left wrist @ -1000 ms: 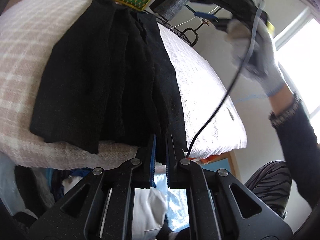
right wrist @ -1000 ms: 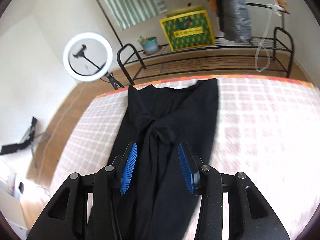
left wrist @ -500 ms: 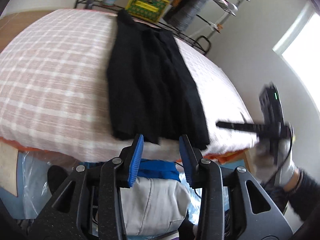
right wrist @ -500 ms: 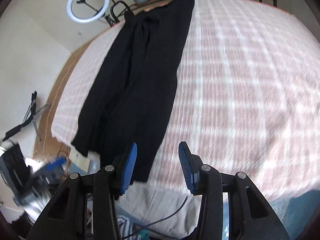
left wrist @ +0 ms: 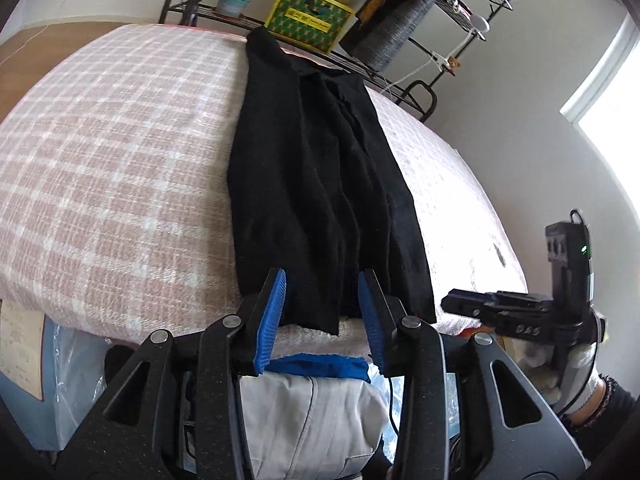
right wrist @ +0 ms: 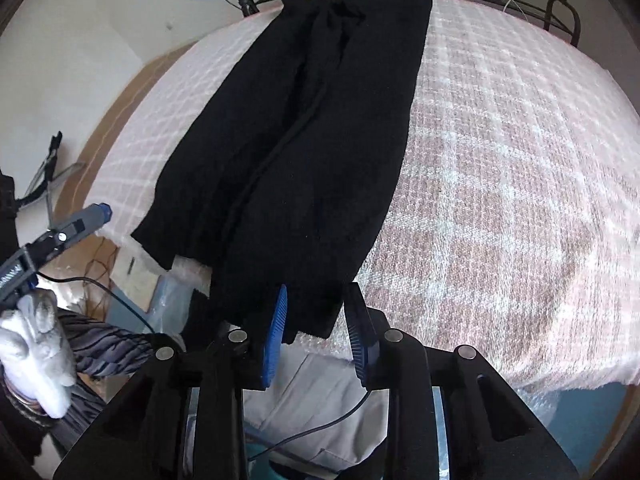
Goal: Fold large clothes
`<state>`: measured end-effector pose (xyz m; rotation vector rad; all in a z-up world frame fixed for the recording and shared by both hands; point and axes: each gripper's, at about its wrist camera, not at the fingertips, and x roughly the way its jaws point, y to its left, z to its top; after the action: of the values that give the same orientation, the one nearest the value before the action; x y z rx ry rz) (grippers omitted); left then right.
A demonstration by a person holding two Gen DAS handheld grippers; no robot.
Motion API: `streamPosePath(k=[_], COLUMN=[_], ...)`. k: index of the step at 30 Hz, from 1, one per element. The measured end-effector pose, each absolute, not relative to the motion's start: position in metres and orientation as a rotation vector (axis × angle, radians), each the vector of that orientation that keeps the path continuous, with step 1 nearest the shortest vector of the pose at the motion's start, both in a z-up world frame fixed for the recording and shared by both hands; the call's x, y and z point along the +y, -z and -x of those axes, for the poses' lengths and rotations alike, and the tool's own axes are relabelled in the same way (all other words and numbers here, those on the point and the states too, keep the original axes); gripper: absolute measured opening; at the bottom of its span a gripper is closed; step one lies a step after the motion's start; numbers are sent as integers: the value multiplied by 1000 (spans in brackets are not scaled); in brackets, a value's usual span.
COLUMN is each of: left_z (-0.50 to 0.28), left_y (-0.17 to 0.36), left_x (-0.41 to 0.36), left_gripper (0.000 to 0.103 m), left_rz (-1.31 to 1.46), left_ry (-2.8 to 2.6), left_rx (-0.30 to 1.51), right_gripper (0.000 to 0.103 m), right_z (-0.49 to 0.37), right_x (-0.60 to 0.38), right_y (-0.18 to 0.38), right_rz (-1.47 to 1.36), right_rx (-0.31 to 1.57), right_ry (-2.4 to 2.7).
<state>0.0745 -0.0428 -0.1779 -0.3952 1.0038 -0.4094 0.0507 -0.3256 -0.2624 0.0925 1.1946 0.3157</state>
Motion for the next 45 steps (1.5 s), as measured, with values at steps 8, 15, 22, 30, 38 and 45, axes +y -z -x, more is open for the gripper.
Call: streamPosePath(k=[8, 15, 22, 30, 38, 45], left_z=[-92, -108, -120, -107, -108, -118], left_y=[199, 225, 248, 193, 200, 149], left_x=[-14, -2, -24, -34, -34, -28], left_gripper=[37, 37, 24, 12, 20, 21], left_rz=[464, 572, 661, 510, 329, 333], left_ry=[300, 324, 445, 421, 343, 377], left_rx=[1057, 1131, 1197, 1099, 1172, 1046], right_gripper=[45, 45, 45, 10, 17, 40], right_z=[-49, -61, -70, -76, -72, -87], right_x=[-337, -348, -357, -338, -331, -338], right_y=[212, 237, 272, 279, 269, 198], right_rz=[-163, -172, -213, -271, -66, -34], right_rx=[1085, 1119, 1220, 1256, 1276, 1084], right_ry=[-277, -284, -321, -419, -384, -437])
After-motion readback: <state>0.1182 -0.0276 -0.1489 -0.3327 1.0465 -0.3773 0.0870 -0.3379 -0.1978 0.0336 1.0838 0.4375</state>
